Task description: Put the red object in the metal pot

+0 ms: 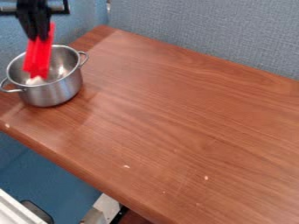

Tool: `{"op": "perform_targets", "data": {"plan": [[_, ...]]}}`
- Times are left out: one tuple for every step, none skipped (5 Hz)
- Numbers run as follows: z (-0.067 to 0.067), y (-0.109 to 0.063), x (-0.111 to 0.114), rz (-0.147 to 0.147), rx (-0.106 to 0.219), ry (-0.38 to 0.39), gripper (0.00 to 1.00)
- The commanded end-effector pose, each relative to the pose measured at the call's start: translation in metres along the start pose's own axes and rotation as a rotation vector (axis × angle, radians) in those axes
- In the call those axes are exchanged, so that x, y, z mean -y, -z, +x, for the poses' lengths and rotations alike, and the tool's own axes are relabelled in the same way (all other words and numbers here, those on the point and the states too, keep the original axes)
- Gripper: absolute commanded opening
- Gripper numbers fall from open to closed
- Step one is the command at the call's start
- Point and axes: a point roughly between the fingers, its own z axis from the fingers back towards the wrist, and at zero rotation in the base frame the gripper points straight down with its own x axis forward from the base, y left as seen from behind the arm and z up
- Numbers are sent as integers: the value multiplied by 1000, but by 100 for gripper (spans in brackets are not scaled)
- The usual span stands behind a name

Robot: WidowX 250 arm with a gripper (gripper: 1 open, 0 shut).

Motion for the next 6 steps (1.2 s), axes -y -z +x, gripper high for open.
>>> {"op": "perform_targets", "data": {"plan": [[-8, -22, -7, -17, 91, 12, 0], [-17, -22, -3, -24, 80, 24, 0], [-19, -33, -9, -47, 82, -24, 0], [-21, -37, -15, -45, 72, -73, 0], [-22, -45, -12, -45, 67, -52, 0], [-22, -47, -9, -35, 69, -32, 0]]}}
